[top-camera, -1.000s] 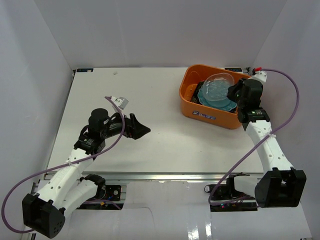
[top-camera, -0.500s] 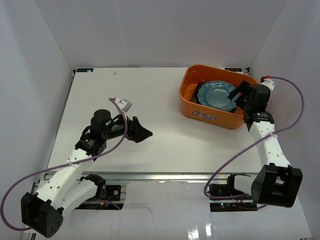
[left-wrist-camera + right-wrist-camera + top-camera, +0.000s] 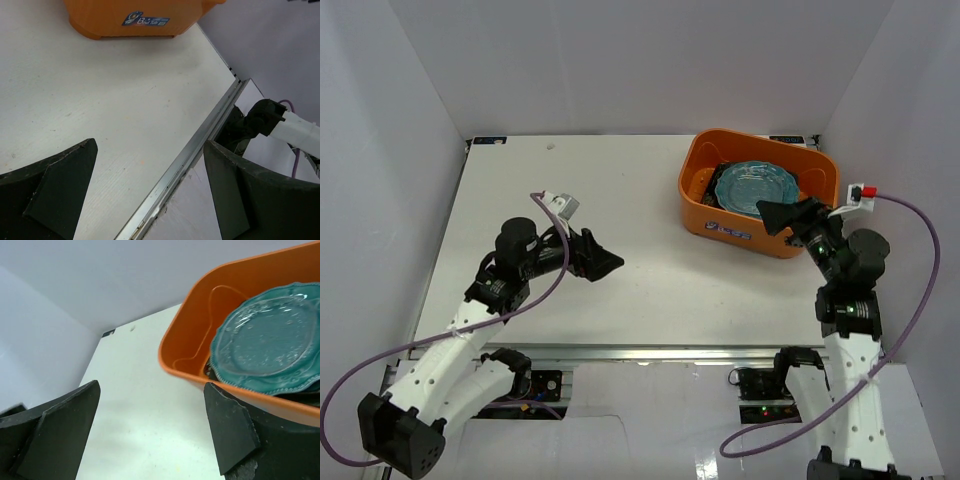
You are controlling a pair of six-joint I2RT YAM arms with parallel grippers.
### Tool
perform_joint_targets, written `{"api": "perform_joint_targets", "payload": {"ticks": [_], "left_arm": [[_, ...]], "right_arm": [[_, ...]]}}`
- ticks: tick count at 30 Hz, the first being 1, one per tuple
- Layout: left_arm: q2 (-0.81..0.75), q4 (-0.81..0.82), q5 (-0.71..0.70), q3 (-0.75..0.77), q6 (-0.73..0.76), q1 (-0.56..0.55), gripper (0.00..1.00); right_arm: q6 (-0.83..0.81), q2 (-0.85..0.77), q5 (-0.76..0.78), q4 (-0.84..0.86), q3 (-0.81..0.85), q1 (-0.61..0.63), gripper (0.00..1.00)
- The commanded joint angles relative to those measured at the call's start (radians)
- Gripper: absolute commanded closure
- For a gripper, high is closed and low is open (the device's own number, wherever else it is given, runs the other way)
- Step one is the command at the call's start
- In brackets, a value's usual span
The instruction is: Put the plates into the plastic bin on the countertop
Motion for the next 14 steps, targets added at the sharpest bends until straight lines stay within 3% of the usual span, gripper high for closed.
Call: {"api": "perform_joint_targets", "payload": {"ticks": [1,6,8,14], "left_arm": [[-0.057,0.025,-0.008,0.112,-0.026,-0.004,0.02],[-0.12,0.022,-0.062,0.212,-0.065,-0.004,0.02],[-0.153,0.022,-0.1,0.24,-0.073,-0.004,0.02],[-0.174,-0.004,-0.176,0.263,-0.091,-0.004,0.02]], "right_arm": [[0.006,-0.15,-0.149,-0.026,-0.041,-0.004,0.1],[-0.095,-0.384,-0.085,-0.159,-0.091,0.005,0.1],[-0.108,-0.4,-0.057,-0.222,-0.087,0.013,0.1],[-0.088,-0.382,-0.077,-0.145,-0.046,0.016,0.1]]}}
